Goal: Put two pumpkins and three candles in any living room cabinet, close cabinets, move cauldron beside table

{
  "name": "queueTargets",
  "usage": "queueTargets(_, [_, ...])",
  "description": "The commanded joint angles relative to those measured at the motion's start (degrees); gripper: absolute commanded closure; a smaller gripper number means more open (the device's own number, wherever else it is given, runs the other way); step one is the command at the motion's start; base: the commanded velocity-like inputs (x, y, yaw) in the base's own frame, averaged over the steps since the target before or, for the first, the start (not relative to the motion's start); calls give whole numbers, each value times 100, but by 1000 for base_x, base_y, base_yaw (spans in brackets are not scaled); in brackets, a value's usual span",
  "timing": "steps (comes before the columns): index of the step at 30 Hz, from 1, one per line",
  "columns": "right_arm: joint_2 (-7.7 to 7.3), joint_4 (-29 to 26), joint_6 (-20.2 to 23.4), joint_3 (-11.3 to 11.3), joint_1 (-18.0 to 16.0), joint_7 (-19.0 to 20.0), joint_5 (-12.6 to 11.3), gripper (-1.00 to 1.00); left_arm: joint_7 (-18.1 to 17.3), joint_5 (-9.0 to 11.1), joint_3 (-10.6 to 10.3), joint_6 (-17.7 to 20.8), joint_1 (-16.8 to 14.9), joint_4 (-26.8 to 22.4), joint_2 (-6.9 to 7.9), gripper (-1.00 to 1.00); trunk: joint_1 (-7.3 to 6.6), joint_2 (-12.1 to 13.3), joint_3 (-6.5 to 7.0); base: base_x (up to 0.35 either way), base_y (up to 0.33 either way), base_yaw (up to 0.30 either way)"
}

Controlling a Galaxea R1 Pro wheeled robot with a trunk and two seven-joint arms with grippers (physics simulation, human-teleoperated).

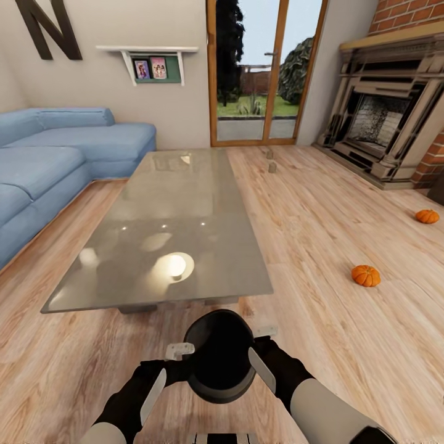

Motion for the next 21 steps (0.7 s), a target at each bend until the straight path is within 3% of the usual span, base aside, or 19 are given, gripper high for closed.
queueTargets(1, [56, -219, -112, 328, -3, 115, -134, 100, -27, 260, -7, 59, -4, 5, -4, 100, 0, -4, -27, 0, 0, 0])
queueTargets(21, [56, -219, -113, 328, -3, 110, -134, 100, -27, 260, -6, 59, -4, 6, 3, 100, 52, -31, -470, 0, 0, 0])
